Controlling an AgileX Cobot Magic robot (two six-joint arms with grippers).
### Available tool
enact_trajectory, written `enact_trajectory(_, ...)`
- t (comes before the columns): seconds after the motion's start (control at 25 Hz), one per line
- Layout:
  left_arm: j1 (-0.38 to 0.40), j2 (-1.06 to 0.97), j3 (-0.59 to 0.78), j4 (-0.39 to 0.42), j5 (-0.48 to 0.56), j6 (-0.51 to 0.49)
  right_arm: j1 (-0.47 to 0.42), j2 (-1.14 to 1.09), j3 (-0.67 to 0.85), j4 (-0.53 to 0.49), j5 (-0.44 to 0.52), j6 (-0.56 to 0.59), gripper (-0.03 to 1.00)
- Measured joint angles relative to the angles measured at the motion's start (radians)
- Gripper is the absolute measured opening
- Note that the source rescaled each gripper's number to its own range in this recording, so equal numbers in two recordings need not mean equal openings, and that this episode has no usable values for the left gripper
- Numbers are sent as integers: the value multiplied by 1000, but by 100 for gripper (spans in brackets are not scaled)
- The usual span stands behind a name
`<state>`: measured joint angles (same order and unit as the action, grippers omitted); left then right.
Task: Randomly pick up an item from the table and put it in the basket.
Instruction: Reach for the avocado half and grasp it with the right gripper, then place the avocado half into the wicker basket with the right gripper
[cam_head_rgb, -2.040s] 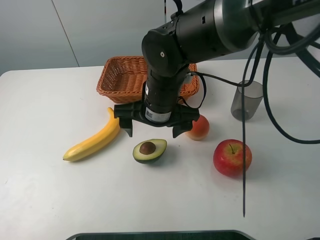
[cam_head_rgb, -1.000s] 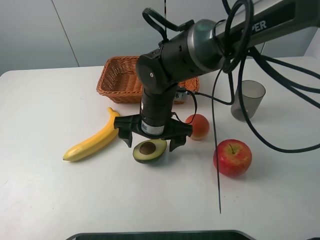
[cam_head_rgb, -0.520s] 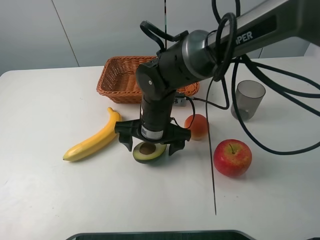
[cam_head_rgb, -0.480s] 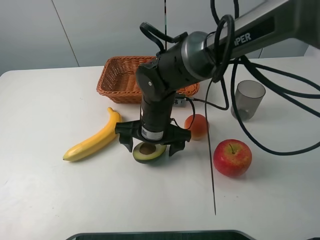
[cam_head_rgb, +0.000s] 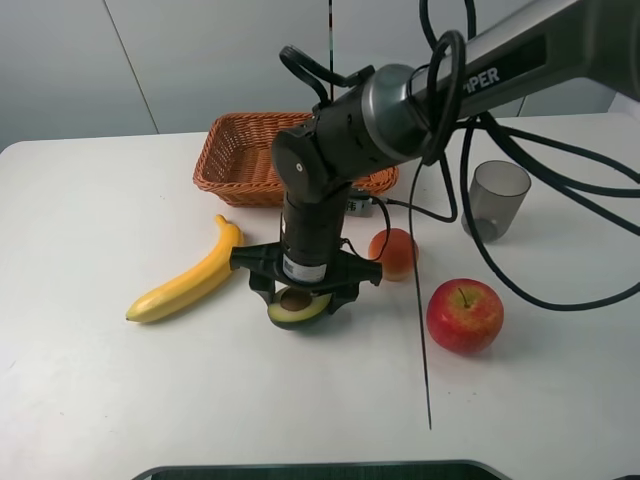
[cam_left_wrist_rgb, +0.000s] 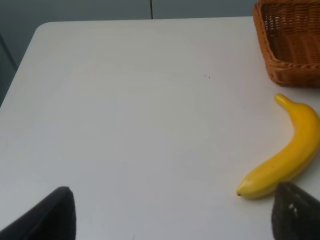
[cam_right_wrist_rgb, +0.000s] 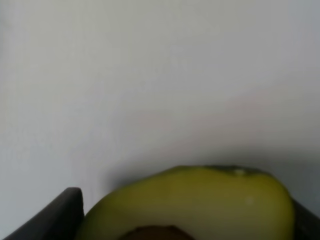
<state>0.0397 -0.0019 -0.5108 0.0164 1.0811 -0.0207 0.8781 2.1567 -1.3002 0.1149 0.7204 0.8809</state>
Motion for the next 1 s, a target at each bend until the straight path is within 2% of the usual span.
enact_trajectory(0.68,0,0,0,0,0,4,0,0,0,3,6,-6,0)
enact_trajectory(1.0,0,0,0,0,0,4,-14,-126,-15,1,34,-132,0)
